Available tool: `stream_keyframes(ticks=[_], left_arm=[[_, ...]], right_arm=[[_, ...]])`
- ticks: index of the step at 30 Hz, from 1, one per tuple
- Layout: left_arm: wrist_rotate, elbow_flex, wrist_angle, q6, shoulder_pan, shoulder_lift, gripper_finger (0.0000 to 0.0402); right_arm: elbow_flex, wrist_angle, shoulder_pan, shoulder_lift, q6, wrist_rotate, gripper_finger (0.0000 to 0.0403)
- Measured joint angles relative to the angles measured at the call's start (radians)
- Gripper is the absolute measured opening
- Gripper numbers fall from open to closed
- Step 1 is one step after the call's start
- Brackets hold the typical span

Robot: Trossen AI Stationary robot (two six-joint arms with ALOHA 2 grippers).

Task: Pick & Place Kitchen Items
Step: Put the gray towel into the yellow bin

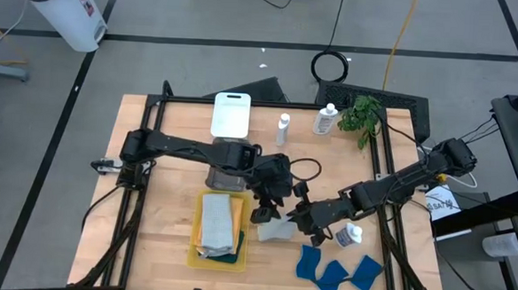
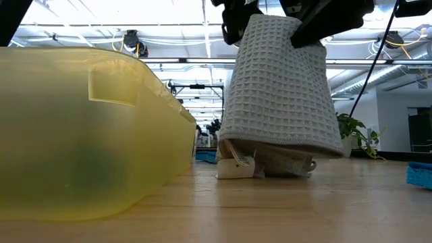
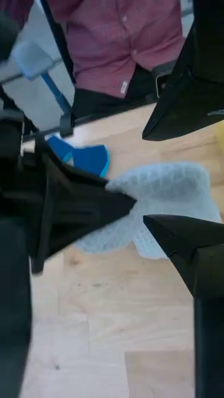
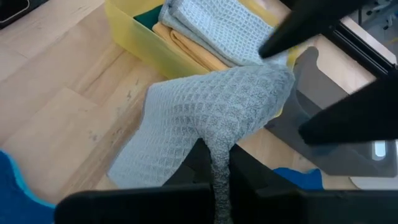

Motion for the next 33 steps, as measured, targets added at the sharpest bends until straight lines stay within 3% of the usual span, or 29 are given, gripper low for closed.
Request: stream_keyframes(ticks=[13,24,28,33], left_arm=[[-0.027,0.000,-0.018,-0.061,0.008,0.067,0.0209],[-0.029,0.000,-0.028,-0.010,0.008,0.067,0.0203],[-0.029,0.000,-0.030,-0.004,0.007,0.067,0.0160],[-0.029,0.000,-0.035,0.013,0.007,0.067,0.0064]], right_arm=[[-0.001,-0.014,0.000,0.000,0.011,-0.002,0.0000],[-0.001,-0.010,0.000,0.000,-0.001,-0.002,0.0000],[-0.001,-0.010,0.000,0.000,-0.002,-0.002,0.0000],[-0.001,-0.010,0.000,0.000,-0.003,-0.002,0.0000]])
